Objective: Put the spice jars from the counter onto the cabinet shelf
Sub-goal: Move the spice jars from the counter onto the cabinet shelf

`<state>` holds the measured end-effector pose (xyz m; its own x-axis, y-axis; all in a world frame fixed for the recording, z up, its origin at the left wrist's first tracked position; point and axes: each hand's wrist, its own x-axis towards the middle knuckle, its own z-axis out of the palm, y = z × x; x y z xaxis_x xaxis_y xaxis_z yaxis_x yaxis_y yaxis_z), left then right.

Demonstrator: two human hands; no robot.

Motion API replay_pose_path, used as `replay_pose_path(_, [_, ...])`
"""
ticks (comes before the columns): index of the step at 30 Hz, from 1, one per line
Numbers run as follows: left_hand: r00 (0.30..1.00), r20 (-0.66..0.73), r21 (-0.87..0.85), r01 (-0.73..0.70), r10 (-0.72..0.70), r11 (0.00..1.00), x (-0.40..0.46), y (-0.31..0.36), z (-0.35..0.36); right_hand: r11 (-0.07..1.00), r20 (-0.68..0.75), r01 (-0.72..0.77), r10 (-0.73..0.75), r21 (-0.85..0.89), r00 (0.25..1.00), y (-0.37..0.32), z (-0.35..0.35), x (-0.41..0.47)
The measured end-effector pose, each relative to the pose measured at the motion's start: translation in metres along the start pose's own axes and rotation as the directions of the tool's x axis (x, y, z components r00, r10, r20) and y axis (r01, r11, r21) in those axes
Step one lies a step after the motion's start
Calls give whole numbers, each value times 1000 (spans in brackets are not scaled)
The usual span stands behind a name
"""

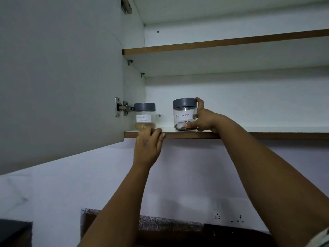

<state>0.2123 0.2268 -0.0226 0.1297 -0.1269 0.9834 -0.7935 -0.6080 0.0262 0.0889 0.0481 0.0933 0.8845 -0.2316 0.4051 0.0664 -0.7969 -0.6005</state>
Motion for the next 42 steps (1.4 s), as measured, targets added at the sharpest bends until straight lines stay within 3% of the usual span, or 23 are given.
replay_pose_path(8, [998, -64, 87, -15, 21, 996, -4, -7, 20, 989, 30, 2, 2, -150, 1000, -7, 43, 53])
replay_pose_path(22, [991, -134, 229, 12, 19, 973, -8, -6, 34, 993, 88, 79, -71, -93, 994, -1, 57, 77])
replay_pose_path(42, [992, -127, 256, 18, 15, 967, -7, -4, 34, 991, 80, 67, -58, -114, 995, -2, 61, 79])
